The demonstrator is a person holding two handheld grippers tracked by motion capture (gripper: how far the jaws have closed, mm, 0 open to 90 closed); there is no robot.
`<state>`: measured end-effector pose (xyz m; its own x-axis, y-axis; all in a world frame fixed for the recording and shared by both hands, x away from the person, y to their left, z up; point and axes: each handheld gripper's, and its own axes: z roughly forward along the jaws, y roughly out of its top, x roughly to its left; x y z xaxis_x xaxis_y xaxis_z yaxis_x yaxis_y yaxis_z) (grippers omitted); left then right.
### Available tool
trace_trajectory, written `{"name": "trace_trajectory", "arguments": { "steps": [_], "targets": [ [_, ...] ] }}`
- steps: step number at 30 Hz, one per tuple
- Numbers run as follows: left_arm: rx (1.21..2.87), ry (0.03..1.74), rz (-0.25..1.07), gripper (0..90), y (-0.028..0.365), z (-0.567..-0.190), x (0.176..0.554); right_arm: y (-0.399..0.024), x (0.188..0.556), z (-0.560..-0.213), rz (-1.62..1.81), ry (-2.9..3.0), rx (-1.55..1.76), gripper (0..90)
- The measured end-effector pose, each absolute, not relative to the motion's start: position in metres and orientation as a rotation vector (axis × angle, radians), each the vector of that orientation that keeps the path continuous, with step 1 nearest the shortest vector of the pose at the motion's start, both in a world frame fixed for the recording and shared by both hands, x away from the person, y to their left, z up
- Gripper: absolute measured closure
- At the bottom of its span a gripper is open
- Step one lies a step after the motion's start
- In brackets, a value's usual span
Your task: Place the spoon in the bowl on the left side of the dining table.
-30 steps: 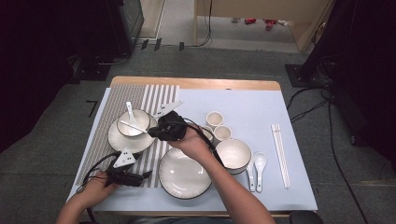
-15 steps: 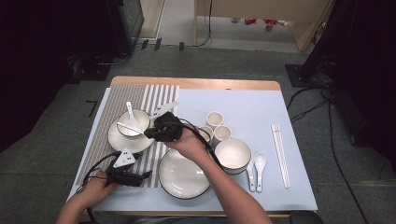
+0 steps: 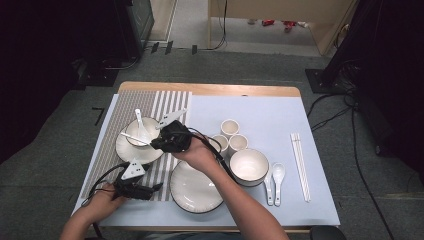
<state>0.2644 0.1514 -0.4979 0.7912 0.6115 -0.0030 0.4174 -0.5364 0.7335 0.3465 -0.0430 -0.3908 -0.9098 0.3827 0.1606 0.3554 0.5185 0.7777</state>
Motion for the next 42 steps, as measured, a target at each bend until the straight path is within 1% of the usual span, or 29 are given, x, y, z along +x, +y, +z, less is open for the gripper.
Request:
{"name": "trace_trajectory", "arguments": {
  "steps": [42],
  "targets": [
    [2.216, 0.757, 0.327, 17.5, 0.151, -0.498, 0.264, -0.015, 0.353, -0.405, 1.358, 2.763, 0.577, 85.4]
  ]
}}
